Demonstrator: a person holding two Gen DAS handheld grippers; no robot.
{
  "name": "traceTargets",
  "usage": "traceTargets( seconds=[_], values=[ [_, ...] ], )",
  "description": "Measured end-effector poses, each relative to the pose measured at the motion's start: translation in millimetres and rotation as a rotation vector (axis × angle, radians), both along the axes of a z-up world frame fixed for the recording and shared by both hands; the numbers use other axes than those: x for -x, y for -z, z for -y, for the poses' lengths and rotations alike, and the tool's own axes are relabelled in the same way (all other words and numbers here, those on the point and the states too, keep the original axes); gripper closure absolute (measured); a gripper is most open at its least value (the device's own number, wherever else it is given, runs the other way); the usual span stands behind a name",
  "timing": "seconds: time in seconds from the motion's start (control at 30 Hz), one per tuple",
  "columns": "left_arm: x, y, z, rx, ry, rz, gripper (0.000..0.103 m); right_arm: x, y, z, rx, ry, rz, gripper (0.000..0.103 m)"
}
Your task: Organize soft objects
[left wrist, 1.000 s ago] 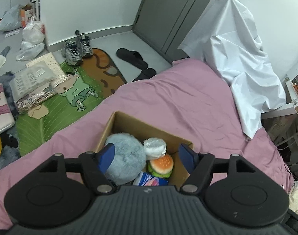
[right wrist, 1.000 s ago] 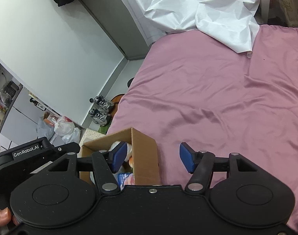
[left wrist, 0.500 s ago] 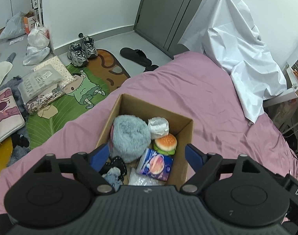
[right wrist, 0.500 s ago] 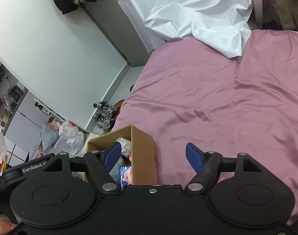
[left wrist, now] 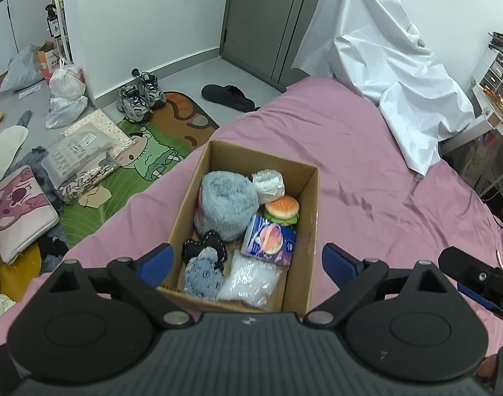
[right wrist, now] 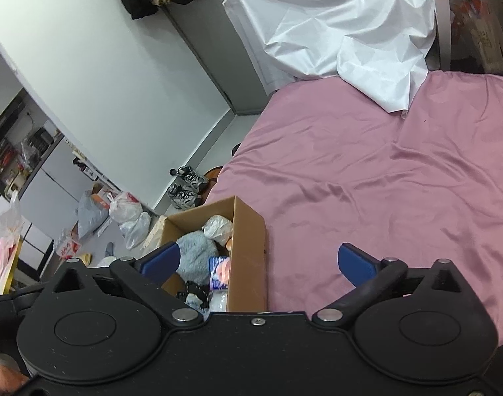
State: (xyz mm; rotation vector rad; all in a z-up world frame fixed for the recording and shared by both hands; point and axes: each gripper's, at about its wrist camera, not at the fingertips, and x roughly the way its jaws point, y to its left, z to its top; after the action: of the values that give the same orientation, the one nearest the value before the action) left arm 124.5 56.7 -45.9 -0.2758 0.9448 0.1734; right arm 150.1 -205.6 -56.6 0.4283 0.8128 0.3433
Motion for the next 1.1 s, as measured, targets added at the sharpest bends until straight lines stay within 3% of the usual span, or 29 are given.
traceTargets(
  seconds=[0.73, 1.1],
  values=[
    [56, -43, 21, -0.07, 0.057, 0.042, 0.001, 50, -41, 19, 0.114, -0.015, 0.034, 0.0],
    [85, -66, 30, -0.1, 0.106, 0.069, 0.001, 77, -67, 25, 0.169, -0.028, 0.094, 0.0]
  ],
)
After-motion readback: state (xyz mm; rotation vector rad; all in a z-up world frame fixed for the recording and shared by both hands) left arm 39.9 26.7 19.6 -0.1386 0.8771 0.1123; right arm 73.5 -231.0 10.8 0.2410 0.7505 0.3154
